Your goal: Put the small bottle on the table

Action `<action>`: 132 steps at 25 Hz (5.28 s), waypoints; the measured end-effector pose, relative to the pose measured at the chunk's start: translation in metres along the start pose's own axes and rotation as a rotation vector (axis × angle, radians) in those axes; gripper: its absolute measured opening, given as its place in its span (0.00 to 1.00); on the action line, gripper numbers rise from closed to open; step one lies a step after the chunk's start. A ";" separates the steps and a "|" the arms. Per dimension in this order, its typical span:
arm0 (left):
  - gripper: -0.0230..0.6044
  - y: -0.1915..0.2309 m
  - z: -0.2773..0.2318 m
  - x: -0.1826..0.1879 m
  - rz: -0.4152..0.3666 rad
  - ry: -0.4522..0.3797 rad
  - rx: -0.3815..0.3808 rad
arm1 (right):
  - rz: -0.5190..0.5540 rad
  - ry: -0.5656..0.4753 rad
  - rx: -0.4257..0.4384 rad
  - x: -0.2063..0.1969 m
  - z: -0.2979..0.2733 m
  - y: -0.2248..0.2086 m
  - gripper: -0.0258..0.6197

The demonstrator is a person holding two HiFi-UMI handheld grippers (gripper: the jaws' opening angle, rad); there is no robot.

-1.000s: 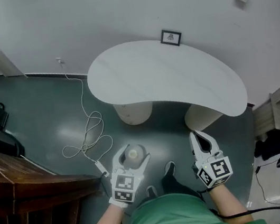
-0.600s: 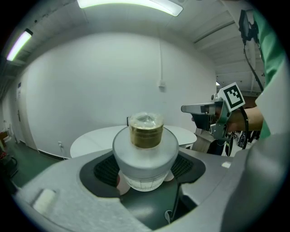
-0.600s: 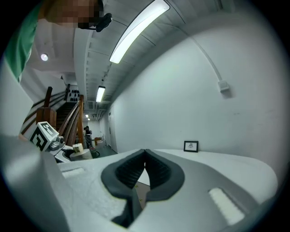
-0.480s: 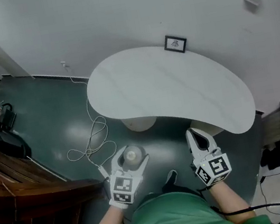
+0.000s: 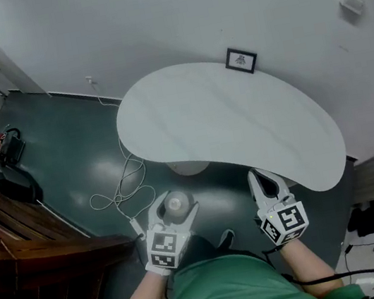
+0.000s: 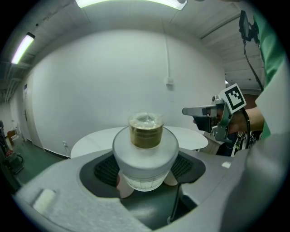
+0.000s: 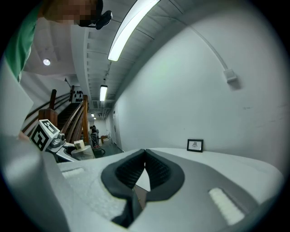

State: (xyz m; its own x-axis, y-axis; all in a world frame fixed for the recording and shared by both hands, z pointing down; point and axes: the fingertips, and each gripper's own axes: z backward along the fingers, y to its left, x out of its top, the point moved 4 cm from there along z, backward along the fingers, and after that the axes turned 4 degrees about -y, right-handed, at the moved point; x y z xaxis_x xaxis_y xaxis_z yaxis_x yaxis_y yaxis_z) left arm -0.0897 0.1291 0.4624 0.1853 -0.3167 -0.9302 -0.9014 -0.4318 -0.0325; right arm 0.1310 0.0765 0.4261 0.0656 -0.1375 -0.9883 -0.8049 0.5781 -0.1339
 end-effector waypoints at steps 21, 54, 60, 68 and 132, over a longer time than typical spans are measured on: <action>0.58 0.094 -0.125 0.018 -0.077 0.024 -0.105 | 0.003 0.066 -0.125 0.002 -0.108 -0.045 0.04; 0.58 0.121 -0.294 -0.051 -0.214 0.136 -0.426 | -0.005 0.192 -0.301 -0.027 -0.184 -0.049 0.04; 0.58 0.116 -0.319 -0.064 -0.220 0.158 -0.428 | -0.004 0.214 -0.297 -0.032 -0.180 -0.061 0.04; 0.58 0.112 -0.341 -0.073 -0.220 0.182 -0.412 | -0.039 0.233 -0.308 -0.044 -0.175 -0.083 0.04; 0.24 0.150 -0.264 0.040 0.106 -0.044 -0.294 | -0.002 0.159 -0.228 -0.017 -0.204 -0.110 0.04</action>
State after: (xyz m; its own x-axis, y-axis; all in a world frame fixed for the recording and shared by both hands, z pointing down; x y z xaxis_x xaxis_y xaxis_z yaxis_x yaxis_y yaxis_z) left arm -0.1148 -0.1710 0.5168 0.0732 -0.3390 -0.9380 -0.7619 -0.6258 0.1667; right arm 0.0983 -0.1493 0.4723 -0.0113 -0.2732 -0.9619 -0.9181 0.3841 -0.0983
